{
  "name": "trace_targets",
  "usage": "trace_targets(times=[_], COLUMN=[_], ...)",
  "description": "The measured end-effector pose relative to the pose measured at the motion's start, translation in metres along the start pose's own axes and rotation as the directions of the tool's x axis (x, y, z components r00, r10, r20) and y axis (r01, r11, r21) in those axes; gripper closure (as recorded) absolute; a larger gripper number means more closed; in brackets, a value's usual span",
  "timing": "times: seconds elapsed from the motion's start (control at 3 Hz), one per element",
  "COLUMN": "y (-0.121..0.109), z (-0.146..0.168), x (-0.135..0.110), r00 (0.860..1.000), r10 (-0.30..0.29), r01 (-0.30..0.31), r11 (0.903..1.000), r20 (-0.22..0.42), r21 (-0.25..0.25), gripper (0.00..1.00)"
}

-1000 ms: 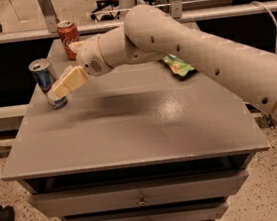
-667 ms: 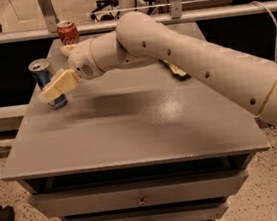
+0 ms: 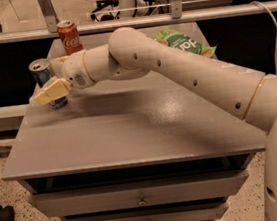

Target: Pick redbull can

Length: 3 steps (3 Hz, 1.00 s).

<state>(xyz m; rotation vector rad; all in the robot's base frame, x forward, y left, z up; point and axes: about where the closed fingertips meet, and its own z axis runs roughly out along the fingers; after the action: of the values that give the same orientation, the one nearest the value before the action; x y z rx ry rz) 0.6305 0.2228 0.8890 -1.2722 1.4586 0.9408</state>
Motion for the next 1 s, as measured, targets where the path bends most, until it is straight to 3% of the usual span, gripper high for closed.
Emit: trace_targets(times=[0.67, 1.0], y=[0.002, 0.006], z=[0.006, -0.017], x=[0.008, -0.005], r00=[0.999, 0.998], r10=[0.022, 0.011], r01=[-0.022, -0.013], r11=[0.9997, 0.9997], r20=[0.026, 0.057], r21=[-0.011, 0.023], gripper=[0.65, 0.96])
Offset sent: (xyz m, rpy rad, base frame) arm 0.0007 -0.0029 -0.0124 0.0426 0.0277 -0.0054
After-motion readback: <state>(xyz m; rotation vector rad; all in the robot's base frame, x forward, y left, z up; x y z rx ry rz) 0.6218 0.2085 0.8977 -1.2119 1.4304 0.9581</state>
